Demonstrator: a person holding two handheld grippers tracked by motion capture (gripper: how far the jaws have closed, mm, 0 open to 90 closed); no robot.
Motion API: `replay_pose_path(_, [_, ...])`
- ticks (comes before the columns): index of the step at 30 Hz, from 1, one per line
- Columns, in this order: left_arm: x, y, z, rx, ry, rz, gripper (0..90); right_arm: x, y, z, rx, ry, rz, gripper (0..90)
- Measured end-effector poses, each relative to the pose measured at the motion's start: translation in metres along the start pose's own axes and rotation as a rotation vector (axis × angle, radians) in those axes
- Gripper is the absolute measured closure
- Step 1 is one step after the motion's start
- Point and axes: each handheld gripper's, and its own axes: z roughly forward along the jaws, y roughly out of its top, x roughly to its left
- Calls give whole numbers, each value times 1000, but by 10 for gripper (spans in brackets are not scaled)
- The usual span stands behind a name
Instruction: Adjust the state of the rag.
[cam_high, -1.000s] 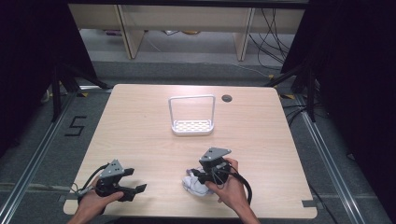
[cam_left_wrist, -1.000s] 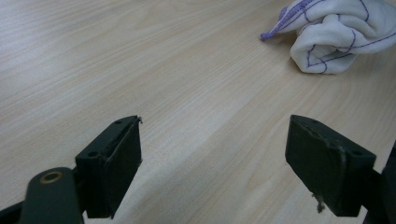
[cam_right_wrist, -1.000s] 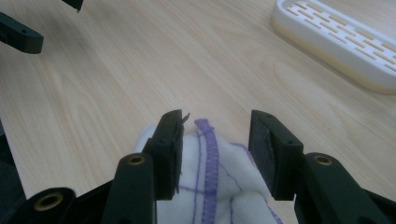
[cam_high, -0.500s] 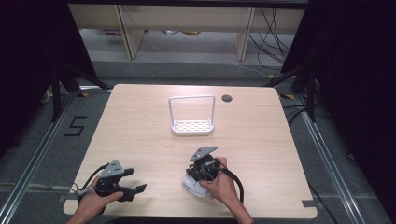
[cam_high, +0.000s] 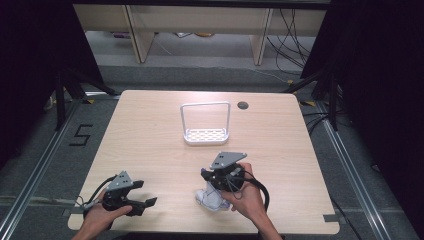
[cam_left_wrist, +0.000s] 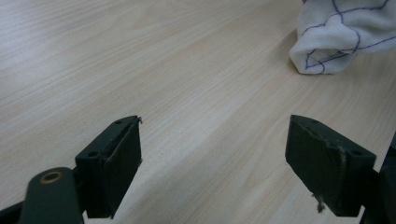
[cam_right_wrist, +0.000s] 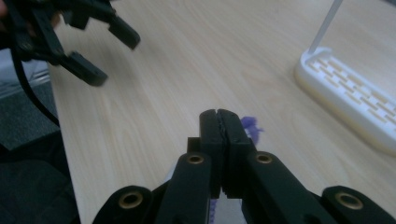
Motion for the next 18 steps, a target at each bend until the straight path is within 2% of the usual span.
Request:
replay_pose_path(1, [0, 0, 0, 1, -3, -2, 178, 1, 2, -5, -17, 6, 7, 900])
replay_pose_path(10, [0, 0, 2, -21, -2, -10, 178, 0, 30, -29, -82, 7, -41, 900])
replay_pose_path(11, [0, 0, 1, -18, -6, -8, 178, -1, 35, -32, -98, 2, -59, 900])
replay_pose_path(18, [1, 0, 1, -15, -6, -6, 178, 2, 75, -56, -169, 0, -108, 900])
